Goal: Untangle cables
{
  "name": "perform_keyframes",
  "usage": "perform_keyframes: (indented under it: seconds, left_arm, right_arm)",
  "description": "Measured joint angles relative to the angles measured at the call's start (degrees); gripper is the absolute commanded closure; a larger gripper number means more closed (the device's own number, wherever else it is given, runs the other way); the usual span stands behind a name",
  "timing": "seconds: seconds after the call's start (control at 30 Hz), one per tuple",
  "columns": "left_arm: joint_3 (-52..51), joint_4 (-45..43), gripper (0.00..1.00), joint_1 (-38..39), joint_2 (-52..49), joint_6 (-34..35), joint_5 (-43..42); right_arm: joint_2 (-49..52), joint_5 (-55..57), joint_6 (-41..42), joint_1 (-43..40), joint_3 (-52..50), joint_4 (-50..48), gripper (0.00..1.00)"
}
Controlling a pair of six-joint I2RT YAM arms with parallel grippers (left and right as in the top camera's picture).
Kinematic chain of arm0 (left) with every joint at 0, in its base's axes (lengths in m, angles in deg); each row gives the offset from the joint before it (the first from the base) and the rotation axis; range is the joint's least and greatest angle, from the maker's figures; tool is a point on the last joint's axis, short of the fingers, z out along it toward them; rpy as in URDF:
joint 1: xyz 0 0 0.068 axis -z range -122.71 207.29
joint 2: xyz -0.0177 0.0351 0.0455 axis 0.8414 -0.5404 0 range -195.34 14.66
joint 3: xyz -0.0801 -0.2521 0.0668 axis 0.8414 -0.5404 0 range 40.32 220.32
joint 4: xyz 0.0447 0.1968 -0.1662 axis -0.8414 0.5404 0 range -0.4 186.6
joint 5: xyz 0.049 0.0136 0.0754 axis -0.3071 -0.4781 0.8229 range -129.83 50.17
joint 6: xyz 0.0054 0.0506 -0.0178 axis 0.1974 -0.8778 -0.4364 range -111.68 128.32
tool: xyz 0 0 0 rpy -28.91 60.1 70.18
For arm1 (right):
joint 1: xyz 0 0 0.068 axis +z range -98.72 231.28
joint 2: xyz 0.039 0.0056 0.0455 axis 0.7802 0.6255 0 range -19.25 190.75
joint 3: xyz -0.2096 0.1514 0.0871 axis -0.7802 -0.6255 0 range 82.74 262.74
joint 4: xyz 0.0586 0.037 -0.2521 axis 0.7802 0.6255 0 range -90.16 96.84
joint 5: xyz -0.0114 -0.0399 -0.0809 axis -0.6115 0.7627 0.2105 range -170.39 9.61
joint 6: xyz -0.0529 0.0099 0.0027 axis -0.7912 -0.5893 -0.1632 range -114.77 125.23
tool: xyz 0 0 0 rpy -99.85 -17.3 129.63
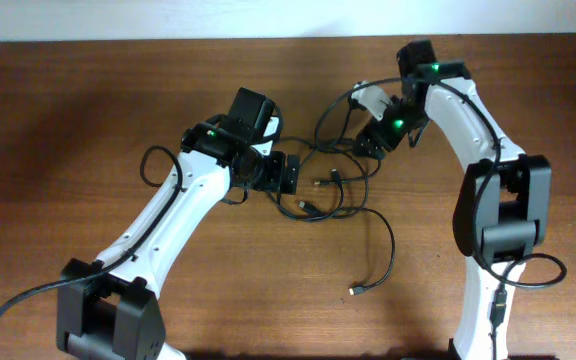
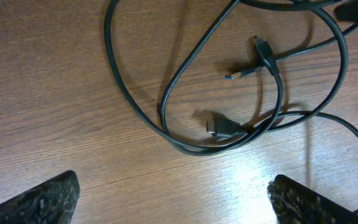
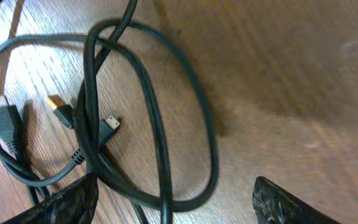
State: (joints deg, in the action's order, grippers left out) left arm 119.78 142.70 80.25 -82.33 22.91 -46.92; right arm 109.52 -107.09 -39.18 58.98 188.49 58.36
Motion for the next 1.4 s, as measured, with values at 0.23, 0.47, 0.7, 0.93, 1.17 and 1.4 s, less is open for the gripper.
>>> perform_keyframes:
  seconds: [0.23, 0.47, 0.7, 0.93, 1.17, 1.4]
  left_arm:
    - [0.00, 0.00, 0.01, 0.00, 0.00, 0.00, 0.00]
    - [0.00, 0.00, 0.01, 0.00, 0.00, 0.00, 0.00]
    - [0.00, 0.00, 0.01, 0.00, 0.00, 0.00, 0.00]
    - [0.00, -0.02, 0.01, 0.00, 0.00, 0.00, 0.00]
    - [0.00, 0.00, 0.01, 0.00, 0.00, 0.00, 0.00]
    - [0.00, 0.00, 0.01, 0.00, 0.00, -0.02, 0.00]
  right_arm:
    - [0.00, -1.90, -0.83, 0.00, -4.63, -4.83, 0.71]
    - [0.00, -2.47, -0.50, -0.11, -5.18, -4.00, 0.96]
    - [-1.33, -3.87, -0.35, -1.86, -3.30, 3.28, 0.96]
    - [-8.85, -4.31, -0.37, -3.78, 2.08, 10.32, 0.96]
    - [-19.89, -4.48, 0.31, -3.76, 6.29, 14.23, 0.96]
    - [-31.63, -3.74, 0.94, -3.76, 7.28, 14.93, 0.96]
